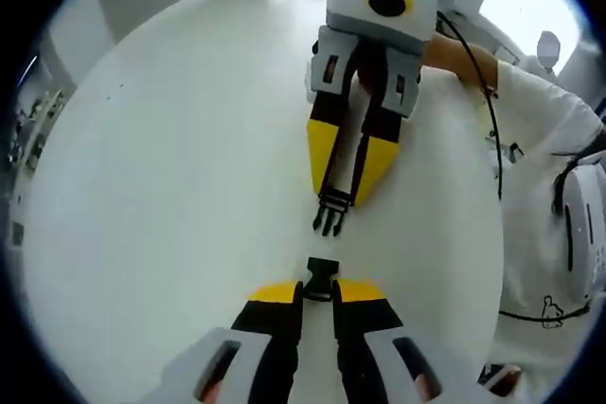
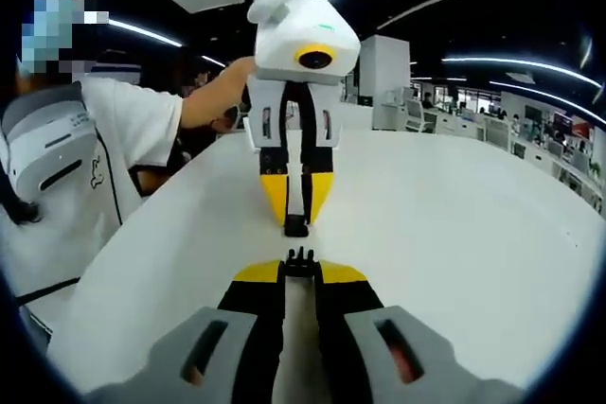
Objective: Snap the two parts of the plastic buckle together until the buckle closes and remains connected.
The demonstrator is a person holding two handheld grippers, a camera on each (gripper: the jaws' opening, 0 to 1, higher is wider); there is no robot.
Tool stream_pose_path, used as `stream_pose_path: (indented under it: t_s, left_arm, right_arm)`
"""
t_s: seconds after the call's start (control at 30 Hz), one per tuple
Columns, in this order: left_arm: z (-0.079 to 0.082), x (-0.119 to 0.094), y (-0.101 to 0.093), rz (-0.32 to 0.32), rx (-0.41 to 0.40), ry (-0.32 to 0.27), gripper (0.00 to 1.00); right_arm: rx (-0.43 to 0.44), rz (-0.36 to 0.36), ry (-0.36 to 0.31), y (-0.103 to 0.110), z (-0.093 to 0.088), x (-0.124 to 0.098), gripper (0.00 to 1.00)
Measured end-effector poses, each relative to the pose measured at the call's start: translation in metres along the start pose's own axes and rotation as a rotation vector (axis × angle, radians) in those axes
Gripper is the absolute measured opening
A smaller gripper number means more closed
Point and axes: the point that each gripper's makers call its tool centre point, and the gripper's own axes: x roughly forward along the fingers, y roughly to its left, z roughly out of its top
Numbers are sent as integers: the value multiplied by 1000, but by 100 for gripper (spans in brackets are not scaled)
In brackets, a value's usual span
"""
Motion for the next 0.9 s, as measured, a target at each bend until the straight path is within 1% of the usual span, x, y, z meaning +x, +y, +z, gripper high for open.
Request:
stream_pose_path:
  t_s: [0.23,0.4,0.63,0.8,0.9]
  left_arm:
    - [-1,-1,1,16,-7,7,12]
    - [-1,-1,1,24,1,12,12]
    - [-2,-1,1,30,38,14,12]
    - [1,-2,-1,18,37,-2,14]
    - [1,-3,0,31,35,-6,14]
  right_arm:
    - [-27,19,24,1,-3,3,12]
    - [-36,17,39,-1,-5,3,12]
    - [-36,13,40,-4,-5,4,12]
    - [-37,4,41,-6,-5,3,13]
    - [-36,4,38,-6,-4,3,13]
